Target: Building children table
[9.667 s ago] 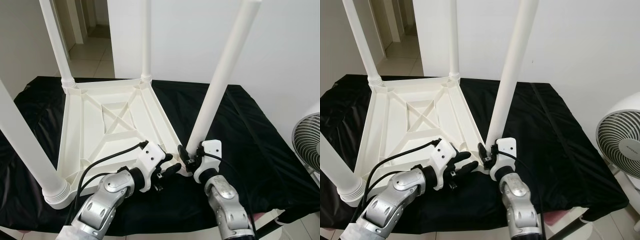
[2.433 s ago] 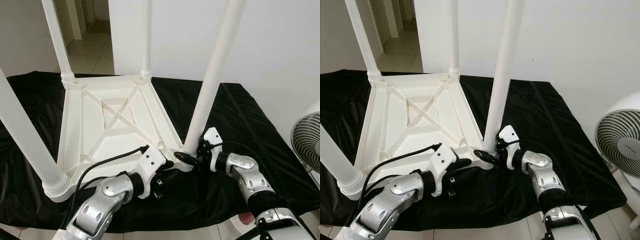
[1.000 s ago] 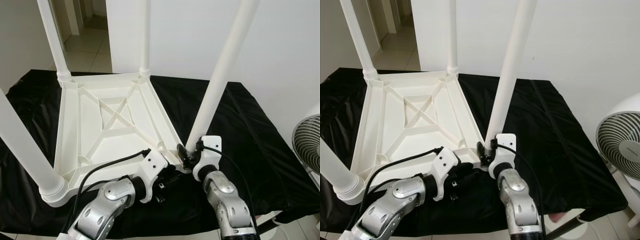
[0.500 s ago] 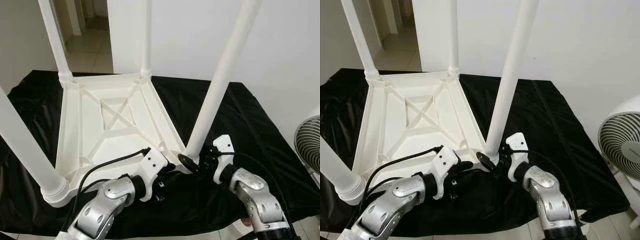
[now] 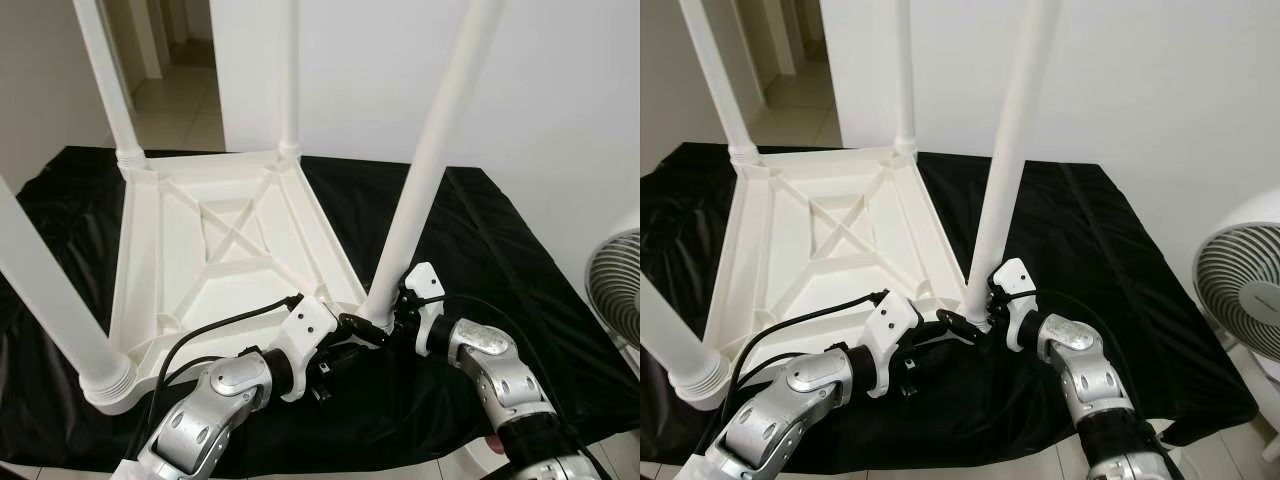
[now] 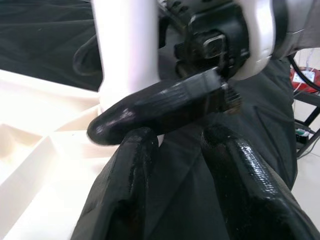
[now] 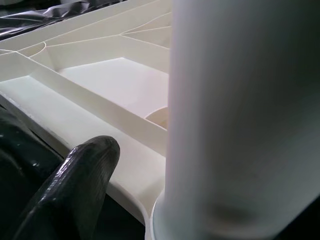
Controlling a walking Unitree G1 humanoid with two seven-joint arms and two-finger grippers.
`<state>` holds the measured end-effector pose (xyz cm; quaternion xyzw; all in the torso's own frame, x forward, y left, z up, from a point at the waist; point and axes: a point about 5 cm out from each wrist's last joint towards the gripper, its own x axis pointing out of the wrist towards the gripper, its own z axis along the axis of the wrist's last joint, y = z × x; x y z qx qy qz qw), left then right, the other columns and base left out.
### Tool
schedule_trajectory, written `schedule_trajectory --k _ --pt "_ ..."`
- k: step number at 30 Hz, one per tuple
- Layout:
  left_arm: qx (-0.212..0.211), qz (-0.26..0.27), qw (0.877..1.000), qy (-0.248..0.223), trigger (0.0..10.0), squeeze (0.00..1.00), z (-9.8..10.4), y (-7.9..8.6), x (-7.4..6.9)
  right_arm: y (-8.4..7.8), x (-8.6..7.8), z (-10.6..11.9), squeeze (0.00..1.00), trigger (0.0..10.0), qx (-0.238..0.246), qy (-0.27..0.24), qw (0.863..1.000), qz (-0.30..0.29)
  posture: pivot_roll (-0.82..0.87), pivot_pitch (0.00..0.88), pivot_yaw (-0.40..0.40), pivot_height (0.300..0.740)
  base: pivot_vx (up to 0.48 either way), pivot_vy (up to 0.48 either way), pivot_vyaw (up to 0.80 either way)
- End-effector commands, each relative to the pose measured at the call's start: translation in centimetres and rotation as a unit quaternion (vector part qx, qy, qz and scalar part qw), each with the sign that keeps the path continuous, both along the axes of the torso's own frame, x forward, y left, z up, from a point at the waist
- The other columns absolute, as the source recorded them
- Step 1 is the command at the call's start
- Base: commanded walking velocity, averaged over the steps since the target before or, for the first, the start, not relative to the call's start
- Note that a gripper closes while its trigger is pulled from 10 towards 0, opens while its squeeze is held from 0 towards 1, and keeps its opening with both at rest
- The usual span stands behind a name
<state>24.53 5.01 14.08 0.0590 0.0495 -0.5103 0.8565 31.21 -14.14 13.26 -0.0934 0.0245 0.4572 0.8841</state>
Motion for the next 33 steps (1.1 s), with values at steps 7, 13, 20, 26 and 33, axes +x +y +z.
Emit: schedule_trajectory --k 7,13,20,26,33 --pt "-0.002 -0.012 1.0 0.002 10.0 0.0 0.1 -0.1 -0.2 0.1 0.8 -1.3 0.0 0.0 0.007 0.016 1.0 -0.002 0.02 0.01 -0.04 0.74 0.0 0.0 0.0" --pt "0.001 -0.011 1.0 0.005 10.0 0.0 0.0 0.1 -0.3 -0.3 0.9 -1.4 0.0 0.0 0.012 0.017 1.0 -0.002 0.01 0.014 -0.041 0.74 0.0 0.0 0.0" --pt "0.009 -0.012 1.0 0.005 10.0 0.0 -0.2 0.4 -0.4 -0.9 0.5 -1.5 0.0 0.0 0.012 0.012 0.998 -0.054 0.01 0.017 -0.055 0.74 0.0 0.0 0.0" --pt "0.009 -0.008 1.0 0.004 10.0 0.0 -0.2 0.6 -0.3 -0.5 0.4 -2.0 0.0 0.0 0.016 0.035 0.983 -0.179 0.0 0.024 -0.056 0.74 0.0 0.0 0.0" --pt "0.015 -0.018 1.0 0.008 10.0 0.0 -0.4 0.6 -0.3 1.6 -1.6 -1.7 0.0 0.0 0.064 0.041 0.938 -0.338 -0.02 0.034 -0.041 0.74 0.0 0.0 0.0"
